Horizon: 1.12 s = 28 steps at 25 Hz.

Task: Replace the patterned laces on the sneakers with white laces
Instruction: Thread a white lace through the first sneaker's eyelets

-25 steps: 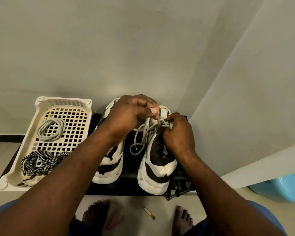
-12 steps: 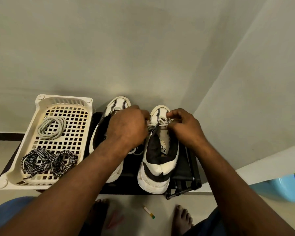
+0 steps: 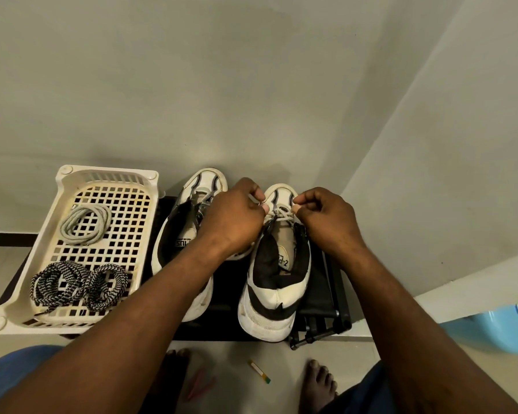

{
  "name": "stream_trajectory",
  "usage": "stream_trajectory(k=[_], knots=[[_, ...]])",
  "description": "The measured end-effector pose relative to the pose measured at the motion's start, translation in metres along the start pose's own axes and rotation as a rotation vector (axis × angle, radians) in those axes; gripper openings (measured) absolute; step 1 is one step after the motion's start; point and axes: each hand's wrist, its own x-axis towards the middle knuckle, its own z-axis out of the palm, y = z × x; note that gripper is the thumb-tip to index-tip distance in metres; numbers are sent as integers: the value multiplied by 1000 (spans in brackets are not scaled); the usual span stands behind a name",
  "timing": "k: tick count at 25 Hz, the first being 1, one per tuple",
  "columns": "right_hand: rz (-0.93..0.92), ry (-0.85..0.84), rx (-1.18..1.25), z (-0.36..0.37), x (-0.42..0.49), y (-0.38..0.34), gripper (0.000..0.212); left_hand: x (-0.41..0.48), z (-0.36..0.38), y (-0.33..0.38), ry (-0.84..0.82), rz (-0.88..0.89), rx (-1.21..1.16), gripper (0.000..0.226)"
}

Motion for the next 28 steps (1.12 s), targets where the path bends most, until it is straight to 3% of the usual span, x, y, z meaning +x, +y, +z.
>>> stream_trajectory(k=[2,4,7,9,11,13,16,19,21,24,26,28], knots=[[-50,32,26,-2,-1,-4,12,-1,-17,12,-11,-42,-360,8],[-129,36,103,-6,-6,-9,9,-2,-34,20,-61,15,-564,13],[-255,-106,293,-6,-16,-20,19,-8,-47,25,-173,92,-828,19],[-275,-203,354,3,-25,-27,33,-13,-44,28,-203,90,-958,21],[-305,-172,283,14,-33,-32,45,-16,-39,33,-202,53,-1011,23],[-331,-99,246,23,-36,-34,42,-16,-34,34,-166,14,-1016,22],[-285,-131,519,18,-31,-36,14,-11,-31,28,57,-56,-841,17],[-191,-118,871,-2,-19,-33,4,0,-38,9,300,-14,-213,22],[-150,-62,1015,-17,-12,-30,10,2,-43,-2,289,58,210,22],[-120,-18,1034,-34,-5,-23,19,-1,-39,-5,190,17,616,19],[-114,-23,905,-34,-7,-24,19,1,-33,-9,194,62,604,26],[-141,-39,695,-26,-12,-30,7,2,-29,-6,175,224,288,34]])
